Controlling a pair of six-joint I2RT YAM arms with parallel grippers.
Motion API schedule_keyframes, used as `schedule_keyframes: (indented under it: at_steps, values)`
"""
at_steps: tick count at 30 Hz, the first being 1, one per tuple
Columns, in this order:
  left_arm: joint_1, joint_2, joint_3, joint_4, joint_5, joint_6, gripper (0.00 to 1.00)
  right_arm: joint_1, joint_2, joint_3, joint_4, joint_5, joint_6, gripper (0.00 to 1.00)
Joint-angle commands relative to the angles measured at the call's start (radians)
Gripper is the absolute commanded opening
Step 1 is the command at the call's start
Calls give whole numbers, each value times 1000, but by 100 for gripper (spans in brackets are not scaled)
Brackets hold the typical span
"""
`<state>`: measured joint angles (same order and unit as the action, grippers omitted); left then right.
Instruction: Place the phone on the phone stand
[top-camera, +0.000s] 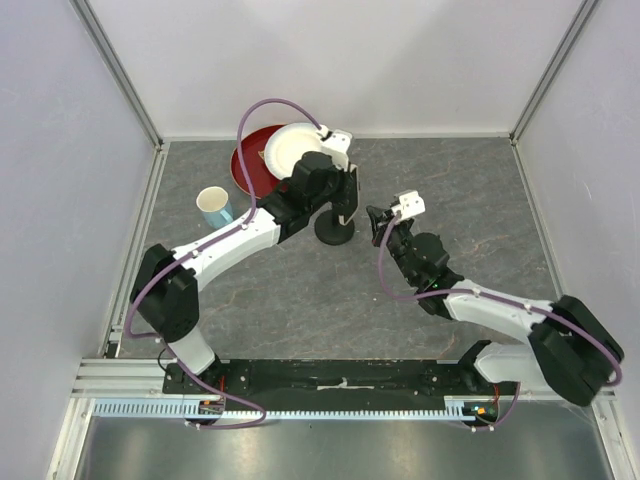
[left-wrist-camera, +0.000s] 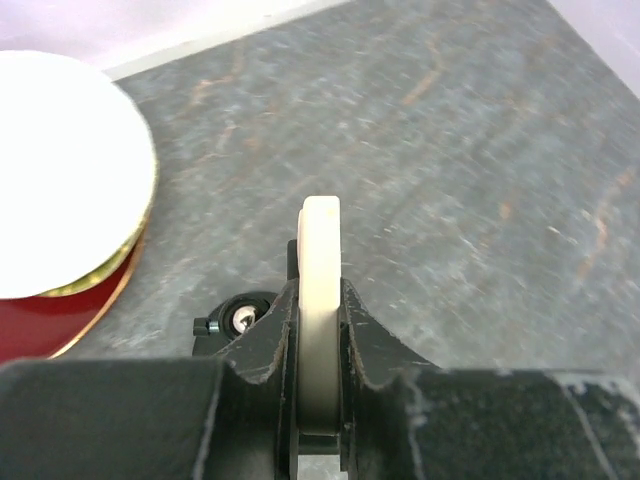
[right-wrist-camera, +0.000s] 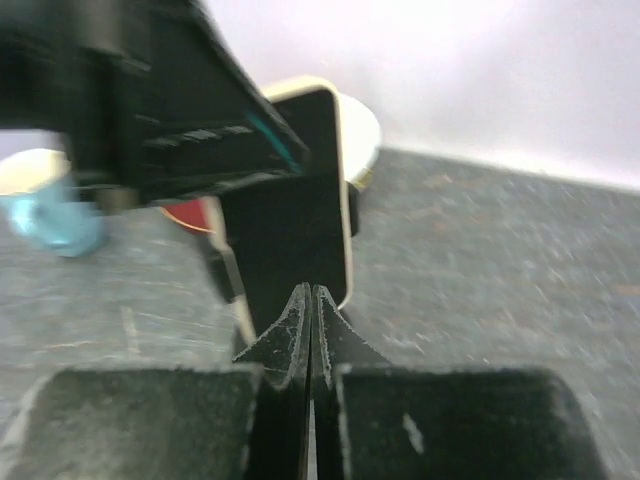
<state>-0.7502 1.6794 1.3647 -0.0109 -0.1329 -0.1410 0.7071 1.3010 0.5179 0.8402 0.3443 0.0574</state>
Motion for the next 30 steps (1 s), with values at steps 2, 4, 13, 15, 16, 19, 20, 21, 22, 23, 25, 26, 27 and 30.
schedule_keyframes:
  at_steps: [2, 4, 13, 15, 16, 19, 20, 21, 22, 23, 25, 26, 27, 30]
  values:
    - [52, 42, -71, -41, -160, -51, 2, 8, -118, -6, -30, -206, -10, 0]
    - [52, 20, -99, -34, -143, -51, 2, -1, -120, 22, -93, -223, 2, 7]
    - [57, -116, -157, -138, 63, -37, 2, -196, -80, 41, -145, -546, 78, 62]
    - [64, -154, -176, -165, 139, 6, 2, -241, -83, 34, -142, -696, 65, 68]
    - [80, -190, -182, -176, 248, 24, 2, -256, -80, 42, -148, -755, 56, 71]
    - [118, -225, -188, -234, 489, 98, 2, -279, -69, 54, -168, -934, 12, 74]
    - [127, -242, -188, -247, 545, 133, 2, -279, -66, 53, -164, -964, 4, 75]
    - [133, -244, -187, -264, 593, 139, 2, -279, -57, 51, -149, -990, -4, 76]
    - [143, -245, -184, -297, 666, 191, 2, -279, -49, 54, -147, -1042, -10, 76]
    - [146, -247, -179, -314, 696, 205, 2, -279, -43, 57, -145, -1057, -10, 77]
    - [150, -244, -173, -357, 797, 250, 2, -279, -20, 59, -126, -1099, -5, 77]
    - [152, -247, -170, -365, 831, 262, 2, -279, -3, 59, -97, -1114, 1, 77]
    - [153, -251, -171, -368, 902, 276, 2, -279, 7, 60, -83, -1130, 15, 78]
    - [153, -262, -177, -368, 1004, 325, 2, -279, 44, 73, -61, -1170, 18, 77]
